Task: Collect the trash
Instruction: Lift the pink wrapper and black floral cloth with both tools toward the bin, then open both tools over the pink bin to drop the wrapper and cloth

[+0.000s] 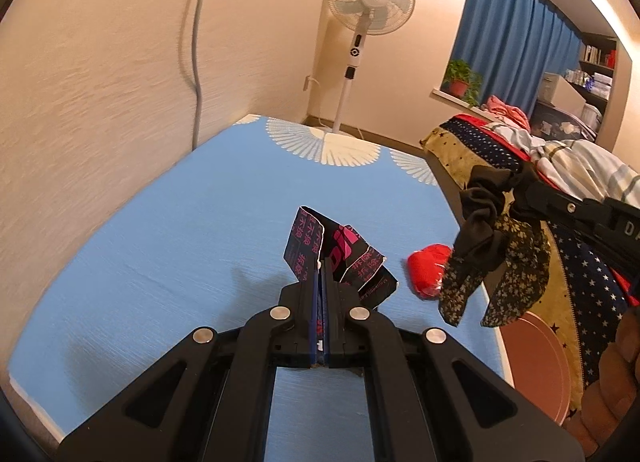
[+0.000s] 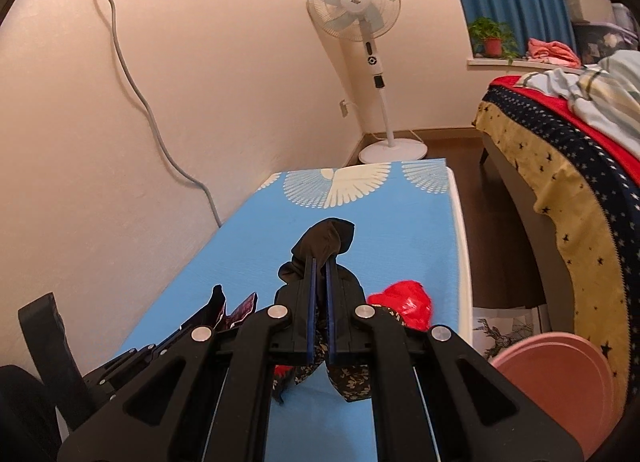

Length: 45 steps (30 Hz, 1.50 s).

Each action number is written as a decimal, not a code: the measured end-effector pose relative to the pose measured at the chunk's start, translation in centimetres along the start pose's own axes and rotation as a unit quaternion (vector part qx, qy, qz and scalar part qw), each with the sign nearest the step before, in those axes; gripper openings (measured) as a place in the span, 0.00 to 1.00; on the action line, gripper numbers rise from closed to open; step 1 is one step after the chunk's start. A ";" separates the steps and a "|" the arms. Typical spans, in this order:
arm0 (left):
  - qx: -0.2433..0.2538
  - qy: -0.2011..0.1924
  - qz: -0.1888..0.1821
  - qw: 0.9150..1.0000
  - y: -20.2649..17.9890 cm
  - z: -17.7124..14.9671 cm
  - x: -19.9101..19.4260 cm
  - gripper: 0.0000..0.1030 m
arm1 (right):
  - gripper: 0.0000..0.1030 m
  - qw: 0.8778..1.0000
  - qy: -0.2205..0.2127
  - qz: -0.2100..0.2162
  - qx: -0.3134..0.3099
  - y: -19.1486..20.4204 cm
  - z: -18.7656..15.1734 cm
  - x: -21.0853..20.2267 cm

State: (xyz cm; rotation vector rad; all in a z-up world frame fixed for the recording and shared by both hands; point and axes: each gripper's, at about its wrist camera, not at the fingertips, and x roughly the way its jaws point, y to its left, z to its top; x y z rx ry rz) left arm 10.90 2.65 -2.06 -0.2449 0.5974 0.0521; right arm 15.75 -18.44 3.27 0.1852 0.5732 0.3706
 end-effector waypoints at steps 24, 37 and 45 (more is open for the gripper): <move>0.068 0.030 -0.148 0.986 -10.0 -3.9 -0.2 0.01 | 0.04 0.976 -0.020 -0.167 0.139 -12.0 -5.3 -8.8; 0.105 0.040 -0.213 0.971 -16.7 -5.2 0.3 0.01 | 0.08 0.960 0.029 -0.211 0.183 -16.4 -8.4 -7.6; 0.128 0.060 -0.239 0.961 -19.1 -6.6 1.3 0.01 | 0.40 0.946 0.015 -0.255 0.199 -17.8 -8.4 -8.8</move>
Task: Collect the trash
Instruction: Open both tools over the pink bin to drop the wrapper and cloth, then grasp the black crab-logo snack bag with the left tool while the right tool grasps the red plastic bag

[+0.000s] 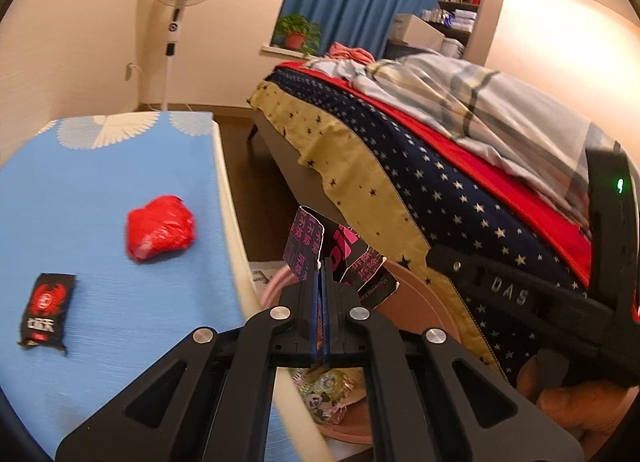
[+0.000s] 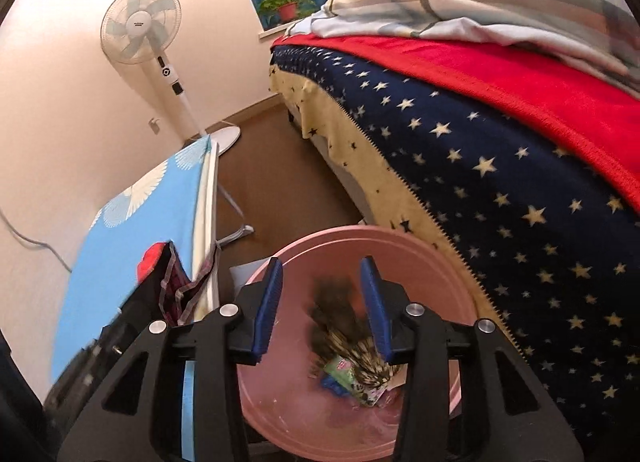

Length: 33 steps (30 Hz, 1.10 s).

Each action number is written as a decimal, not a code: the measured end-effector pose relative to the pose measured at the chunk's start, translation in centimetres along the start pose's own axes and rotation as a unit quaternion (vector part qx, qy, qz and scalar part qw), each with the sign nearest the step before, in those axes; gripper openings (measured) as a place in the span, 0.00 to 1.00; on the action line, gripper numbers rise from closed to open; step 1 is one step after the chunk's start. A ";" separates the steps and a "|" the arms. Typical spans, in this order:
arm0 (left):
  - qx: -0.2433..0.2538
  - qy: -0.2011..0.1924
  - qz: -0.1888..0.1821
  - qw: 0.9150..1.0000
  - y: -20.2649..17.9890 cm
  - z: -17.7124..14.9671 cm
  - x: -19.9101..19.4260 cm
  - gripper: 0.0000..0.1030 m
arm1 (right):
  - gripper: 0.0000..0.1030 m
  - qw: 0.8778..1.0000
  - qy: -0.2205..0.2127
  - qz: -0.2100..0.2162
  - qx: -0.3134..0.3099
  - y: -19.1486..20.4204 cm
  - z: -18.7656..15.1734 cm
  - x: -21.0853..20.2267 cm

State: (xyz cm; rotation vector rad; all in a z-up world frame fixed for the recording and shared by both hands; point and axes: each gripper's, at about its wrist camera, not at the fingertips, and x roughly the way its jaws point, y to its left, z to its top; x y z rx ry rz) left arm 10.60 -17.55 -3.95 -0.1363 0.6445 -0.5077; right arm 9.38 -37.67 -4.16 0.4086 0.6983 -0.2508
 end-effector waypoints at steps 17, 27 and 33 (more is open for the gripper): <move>-0.002 0.018 -0.019 1.000 0.0 -0.5 0.4 0.15 | 0.40 0.999 -0.045 -0.024 0.012 -0.5 0.7 -2.0; -0.013 -0.010 0.026 1.000 2.6 0.0 -2.9 0.15 | 0.40 0.997 -0.068 0.037 -0.016 2.4 0.6 -3.2; -0.037 -0.021 0.097 0.994 6.2 0.0 -4.7 0.15 | 0.40 0.993 -0.072 0.080 -0.037 5.0 0.2 -3.4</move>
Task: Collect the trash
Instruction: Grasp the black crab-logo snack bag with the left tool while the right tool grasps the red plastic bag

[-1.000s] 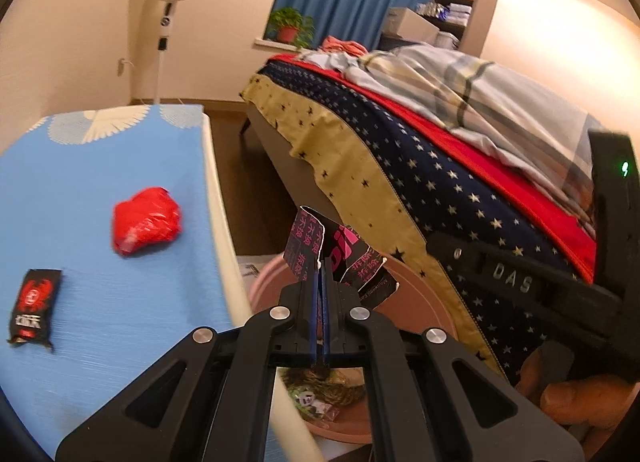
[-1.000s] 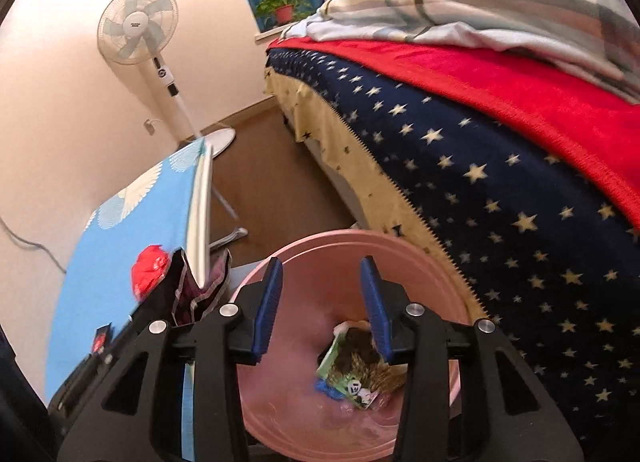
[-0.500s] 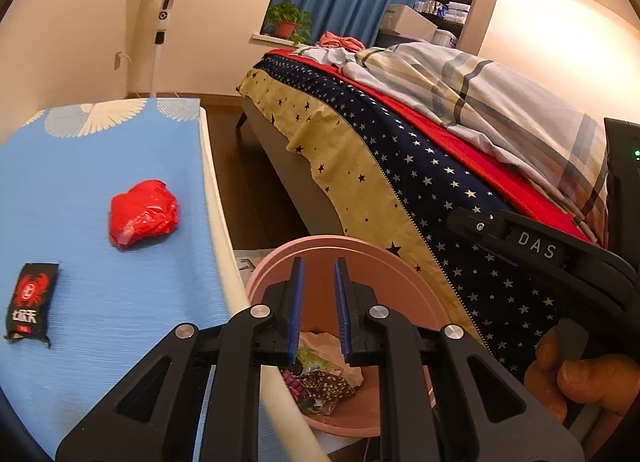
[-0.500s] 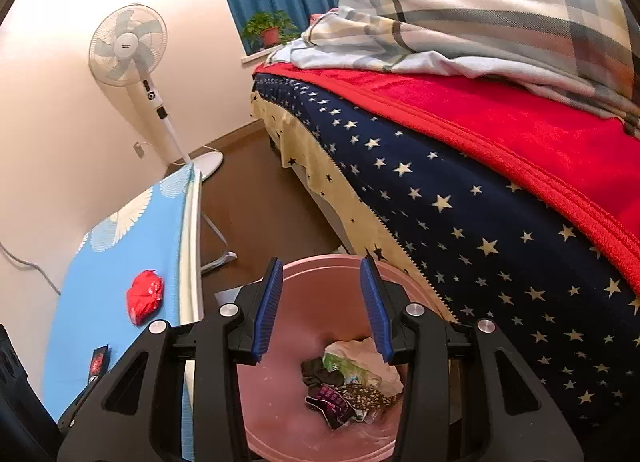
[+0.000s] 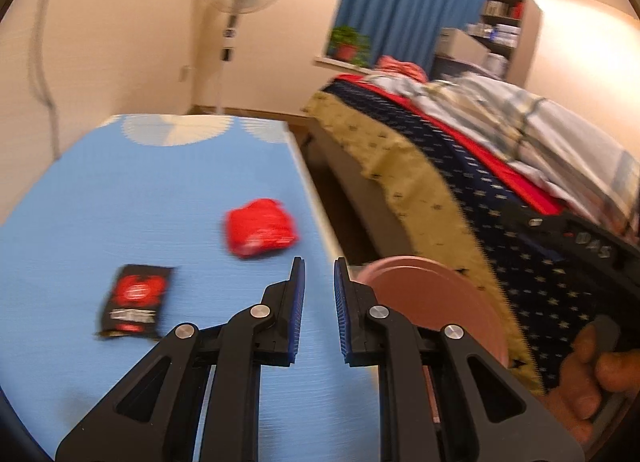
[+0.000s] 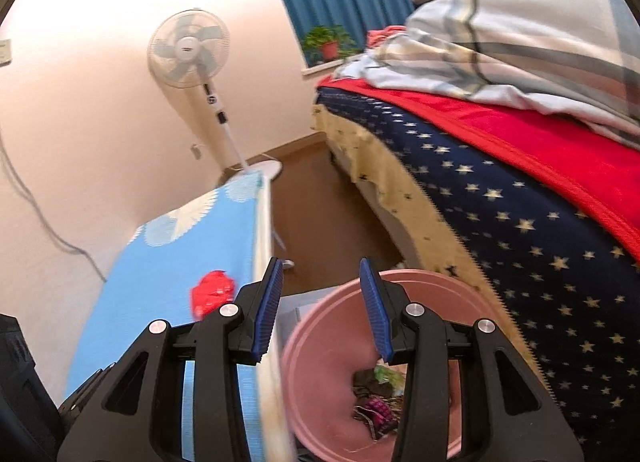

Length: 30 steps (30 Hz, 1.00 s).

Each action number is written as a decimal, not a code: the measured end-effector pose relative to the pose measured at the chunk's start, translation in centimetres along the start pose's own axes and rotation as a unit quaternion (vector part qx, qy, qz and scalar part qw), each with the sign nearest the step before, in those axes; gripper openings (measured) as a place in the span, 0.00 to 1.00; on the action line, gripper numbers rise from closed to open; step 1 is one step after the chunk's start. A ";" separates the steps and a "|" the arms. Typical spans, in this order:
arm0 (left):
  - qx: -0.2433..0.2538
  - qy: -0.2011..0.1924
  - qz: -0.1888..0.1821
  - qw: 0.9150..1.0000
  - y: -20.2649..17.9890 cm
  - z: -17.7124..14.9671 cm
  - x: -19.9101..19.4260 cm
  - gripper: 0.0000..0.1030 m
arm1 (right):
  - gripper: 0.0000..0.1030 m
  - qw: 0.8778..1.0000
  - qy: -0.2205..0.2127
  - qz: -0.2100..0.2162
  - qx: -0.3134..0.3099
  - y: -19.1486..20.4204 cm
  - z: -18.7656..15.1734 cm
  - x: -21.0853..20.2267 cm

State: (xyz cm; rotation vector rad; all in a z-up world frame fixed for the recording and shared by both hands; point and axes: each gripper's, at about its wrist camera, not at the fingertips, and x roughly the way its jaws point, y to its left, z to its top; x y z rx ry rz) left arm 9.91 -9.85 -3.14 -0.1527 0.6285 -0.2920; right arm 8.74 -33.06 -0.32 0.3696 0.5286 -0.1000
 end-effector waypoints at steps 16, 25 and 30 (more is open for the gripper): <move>-0.018 0.054 0.184 0.981 6.7 -0.6 2.4 0.46 | 0.40 0.997 0.034 0.068 -0.022 4.8 -1.3 4.2; -0.010 0.093 0.201 0.975 7.7 -1.0 4.3 0.47 | 0.41 0.995 0.054 0.078 -0.039 7.0 -2.1 6.9; -0.022 0.104 0.208 0.972 8.7 -1.0 4.5 0.45 | 0.53 0.993 0.067 0.077 -0.053 8.3 -2.5 8.5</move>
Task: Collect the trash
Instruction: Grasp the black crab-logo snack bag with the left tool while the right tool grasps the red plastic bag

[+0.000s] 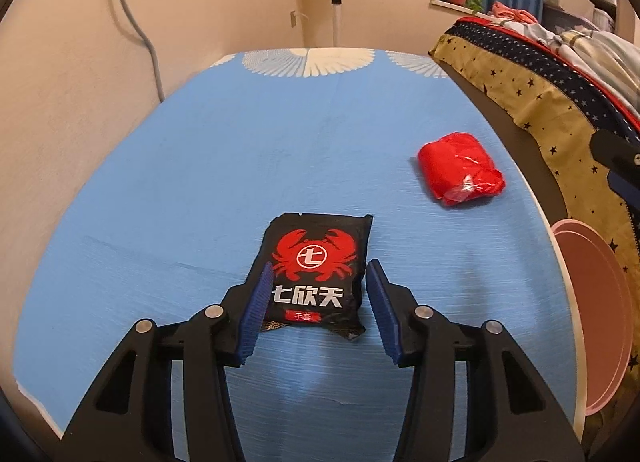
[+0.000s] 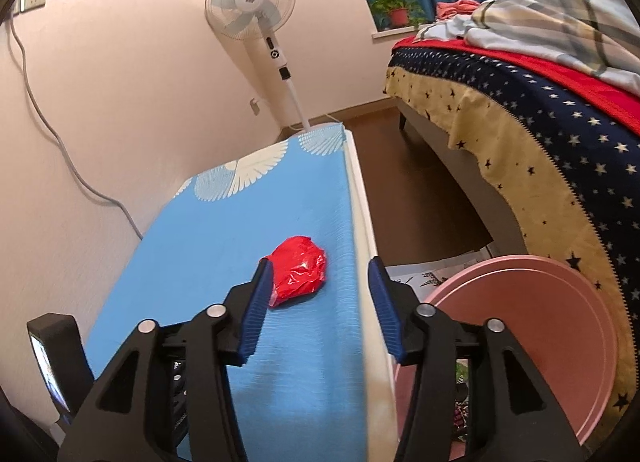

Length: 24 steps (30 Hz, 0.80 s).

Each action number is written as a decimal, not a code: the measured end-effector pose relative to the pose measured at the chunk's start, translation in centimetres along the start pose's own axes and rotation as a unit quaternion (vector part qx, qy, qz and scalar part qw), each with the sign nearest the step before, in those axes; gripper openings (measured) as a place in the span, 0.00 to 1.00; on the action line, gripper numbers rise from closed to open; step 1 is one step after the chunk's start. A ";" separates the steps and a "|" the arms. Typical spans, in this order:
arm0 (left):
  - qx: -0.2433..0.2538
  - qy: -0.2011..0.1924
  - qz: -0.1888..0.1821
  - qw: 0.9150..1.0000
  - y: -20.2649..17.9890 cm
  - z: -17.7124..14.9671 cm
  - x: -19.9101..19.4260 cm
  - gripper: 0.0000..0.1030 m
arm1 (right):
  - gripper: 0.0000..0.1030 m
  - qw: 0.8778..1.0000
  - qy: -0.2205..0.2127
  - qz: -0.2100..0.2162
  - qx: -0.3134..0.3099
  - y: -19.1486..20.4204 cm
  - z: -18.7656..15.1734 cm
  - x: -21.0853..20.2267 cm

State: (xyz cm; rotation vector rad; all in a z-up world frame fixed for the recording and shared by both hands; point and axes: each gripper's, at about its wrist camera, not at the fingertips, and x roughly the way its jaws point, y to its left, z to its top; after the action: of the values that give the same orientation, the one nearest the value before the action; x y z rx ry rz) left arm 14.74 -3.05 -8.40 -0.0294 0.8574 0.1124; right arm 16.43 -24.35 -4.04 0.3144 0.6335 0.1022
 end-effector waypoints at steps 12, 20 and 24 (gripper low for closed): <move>-0.048 -0.001 0.007 0.999 3.2 0.9 0.3 0.00 | 0.76 0.997 0.051 -0.030 -0.057 3.3 0.0 5.7; -0.079 -0.017 0.001 0.997 4.6 1.3 0.3 0.00 | 0.81 0.990 0.083 -0.057 -0.101 5.6 -0.7 9.4; -0.108 -0.029 -0.016 0.994 5.6 1.6 0.0 0.00 | 0.82 0.987 0.094 -0.075 -0.108 5.9 -0.8 10.6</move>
State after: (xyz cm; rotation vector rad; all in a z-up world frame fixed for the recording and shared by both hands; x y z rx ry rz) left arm 15.29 2.58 -7.21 -0.2420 0.7836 0.1743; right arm 24.51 -16.54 -8.74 0.0469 0.8238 0.0566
